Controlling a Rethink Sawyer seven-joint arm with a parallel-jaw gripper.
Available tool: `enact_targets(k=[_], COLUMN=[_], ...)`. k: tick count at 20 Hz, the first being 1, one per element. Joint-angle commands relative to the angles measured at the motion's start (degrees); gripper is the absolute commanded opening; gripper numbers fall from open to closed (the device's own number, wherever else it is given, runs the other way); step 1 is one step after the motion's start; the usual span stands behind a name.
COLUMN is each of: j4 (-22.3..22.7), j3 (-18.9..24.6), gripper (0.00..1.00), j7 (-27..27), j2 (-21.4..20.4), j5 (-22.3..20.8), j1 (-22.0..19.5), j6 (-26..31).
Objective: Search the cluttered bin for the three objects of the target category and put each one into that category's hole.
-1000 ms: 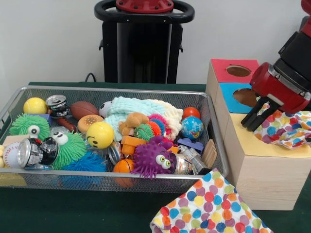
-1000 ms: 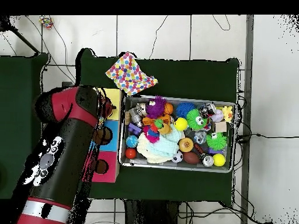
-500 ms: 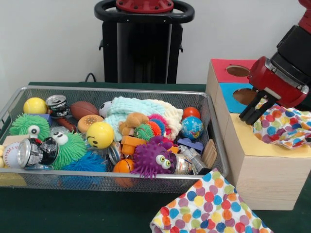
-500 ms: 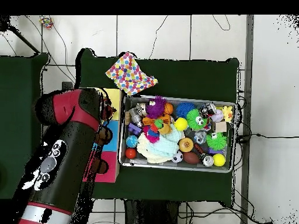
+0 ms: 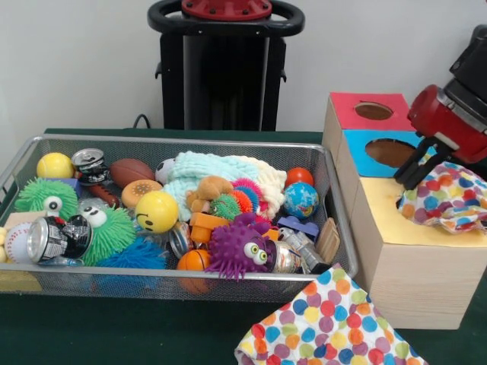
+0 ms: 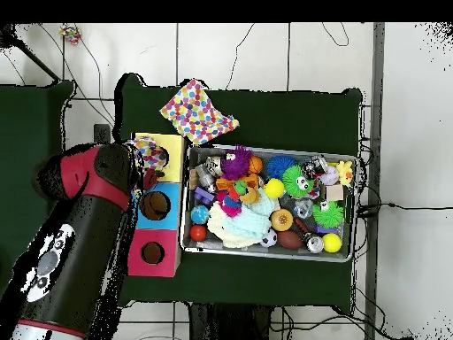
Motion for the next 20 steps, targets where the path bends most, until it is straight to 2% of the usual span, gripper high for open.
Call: enact_targets(k=[1,3,6,8,13,15,18,20], j4=[3.31,3.80,2.79,1.82,0.29,-0.85,-1.05,0.30], j3=[5.81,8.89,9.76,9.22,8.52,7.51,6.02,5.52], gripper=[0.00,0.00,0.00,0.00,0.00,0.00,0.00,0.00], j7=[17.85,16.31,14.33,14.37,14.70,14.51,14.57,13.06], j2=[0.86,-1.57,-5.49,-6.40,-2.92,-2.06,-3.27,-6.81], j5=[4.41,7.01,9.16,9.90,10.79,10.50,10.52,10.52], j1=[0.44,0.12,0.40,0.60,-0.27,-0.81,-0.93,-0.94], j6=[3.56,5.78,11.88,14.15,9.55,9.44,11.09,12.21])
